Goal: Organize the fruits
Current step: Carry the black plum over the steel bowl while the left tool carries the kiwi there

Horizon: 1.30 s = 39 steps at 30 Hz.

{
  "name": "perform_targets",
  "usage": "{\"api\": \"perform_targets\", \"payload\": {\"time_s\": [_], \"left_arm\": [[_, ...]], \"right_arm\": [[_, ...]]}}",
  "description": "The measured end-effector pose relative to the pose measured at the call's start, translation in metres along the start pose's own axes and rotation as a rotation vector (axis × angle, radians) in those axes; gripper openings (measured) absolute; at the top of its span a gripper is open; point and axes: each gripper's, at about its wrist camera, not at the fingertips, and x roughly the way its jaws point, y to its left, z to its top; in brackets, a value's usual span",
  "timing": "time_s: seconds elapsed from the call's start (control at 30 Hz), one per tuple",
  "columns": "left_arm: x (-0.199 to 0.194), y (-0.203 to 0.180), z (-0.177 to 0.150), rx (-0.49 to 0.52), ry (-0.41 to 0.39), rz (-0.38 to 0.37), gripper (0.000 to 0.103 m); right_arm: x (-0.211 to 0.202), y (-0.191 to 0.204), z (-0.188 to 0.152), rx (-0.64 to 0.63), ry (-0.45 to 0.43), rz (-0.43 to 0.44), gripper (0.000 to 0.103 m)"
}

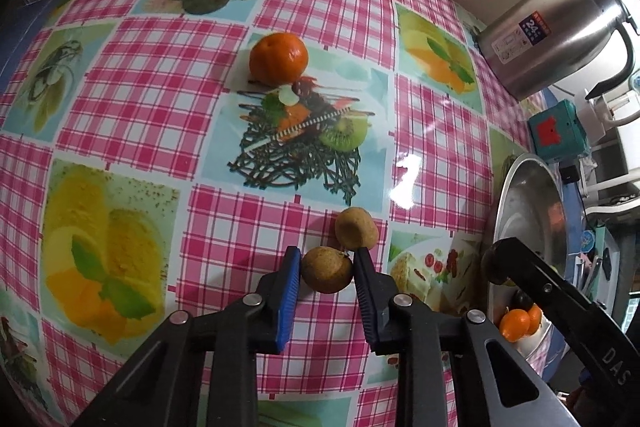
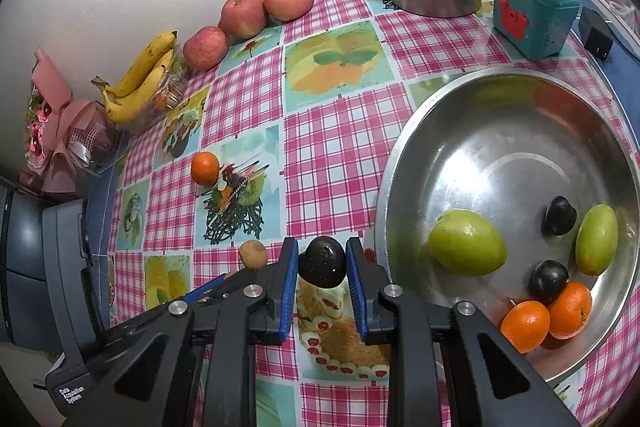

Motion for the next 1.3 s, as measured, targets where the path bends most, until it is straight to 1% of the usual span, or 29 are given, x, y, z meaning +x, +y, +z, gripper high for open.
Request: {"api": "perform_targets", "payload": {"time_s": [0.2, 0.33, 0.67, 0.83, 1.0, 1.3], "left_arm": [[-0.007, 0.003, 0.003, -0.017, -0.025, 0.004, 0.029], [-0.009, 0.006, 0.004, -0.036, -0.030, -0.004, 0.029], [-0.026, 0.009, 0.006, -0.052, -0.088, 0.001, 0.029], [-0.030, 0.007, 0.004, -0.058, -0.099, -0.001, 0.029], [-0.032, -0.004, 0.001, -0.030, -0.100, -0.006, 0.029], [-0.031, -0.040, -0.003, 0.043, -0.101, 0.010, 0.029]], "right_arm": [[-0.003, -0.005, 0.001, 0.019, -0.005, 0.006, 0.025], [-0.008, -0.007, 0.002, 0.010, -0.023, -0.032, 0.025], [-0.020, -0.025, 0.007, 0.049, -0.059, -0.058, 0.025], [-0.030, -0.040, 0.011, 0.085, -0.087, -0.087, 0.025], [-0.043, -0.063, 0.018, 0.137, -0.119, -0.111, 0.025], [-0.061, -0.111, 0.026, 0.235, -0.158, -0.159, 0.025]]}}
